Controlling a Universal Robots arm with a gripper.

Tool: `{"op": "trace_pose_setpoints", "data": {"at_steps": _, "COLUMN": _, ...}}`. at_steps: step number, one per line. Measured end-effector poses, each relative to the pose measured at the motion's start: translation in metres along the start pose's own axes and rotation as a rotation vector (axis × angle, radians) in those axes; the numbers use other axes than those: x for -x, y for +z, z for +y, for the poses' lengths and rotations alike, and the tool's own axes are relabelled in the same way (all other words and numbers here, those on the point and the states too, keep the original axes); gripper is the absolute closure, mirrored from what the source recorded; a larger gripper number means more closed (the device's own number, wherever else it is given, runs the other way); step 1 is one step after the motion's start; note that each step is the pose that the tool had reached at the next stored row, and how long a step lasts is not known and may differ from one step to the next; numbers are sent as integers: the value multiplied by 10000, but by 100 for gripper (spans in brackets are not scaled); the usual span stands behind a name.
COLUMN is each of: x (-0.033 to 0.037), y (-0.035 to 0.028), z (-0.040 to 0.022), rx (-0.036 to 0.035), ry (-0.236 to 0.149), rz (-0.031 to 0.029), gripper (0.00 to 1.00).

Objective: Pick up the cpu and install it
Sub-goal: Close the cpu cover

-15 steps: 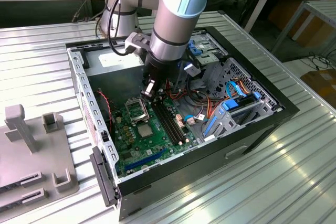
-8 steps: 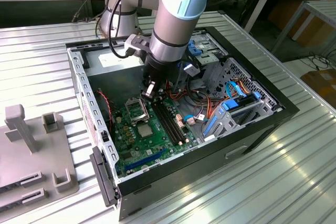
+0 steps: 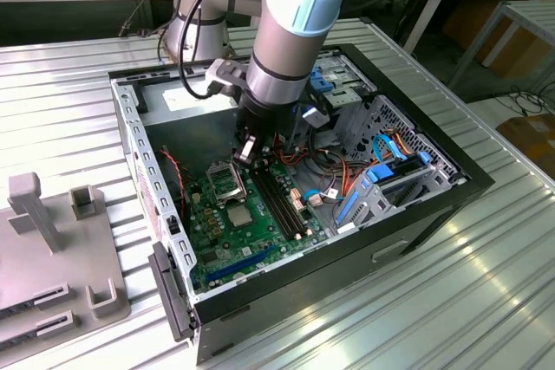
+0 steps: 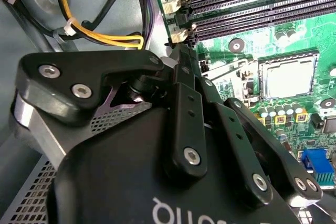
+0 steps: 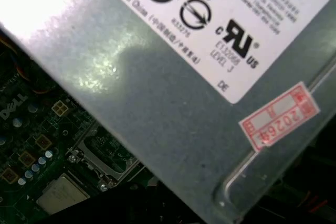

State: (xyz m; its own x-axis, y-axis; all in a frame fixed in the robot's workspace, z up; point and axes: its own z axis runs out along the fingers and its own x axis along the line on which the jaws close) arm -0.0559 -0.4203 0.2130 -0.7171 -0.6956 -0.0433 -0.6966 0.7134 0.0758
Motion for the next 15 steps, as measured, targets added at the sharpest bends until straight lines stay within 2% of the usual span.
{"op": "trace_pose_setpoints", "data": {"at_steps": 4, "x": -13, "y": 12, "z": 12, "rx": 24, "ry": -22, "rz": -21, "gripper": 89}}
{"op": "trace_pose_setpoints", "data": {"at_steps": 15, "x": -15, "y": 33, "z": 12, "rx": 27, "ry": -22, "rz": -25, "gripper": 89}}
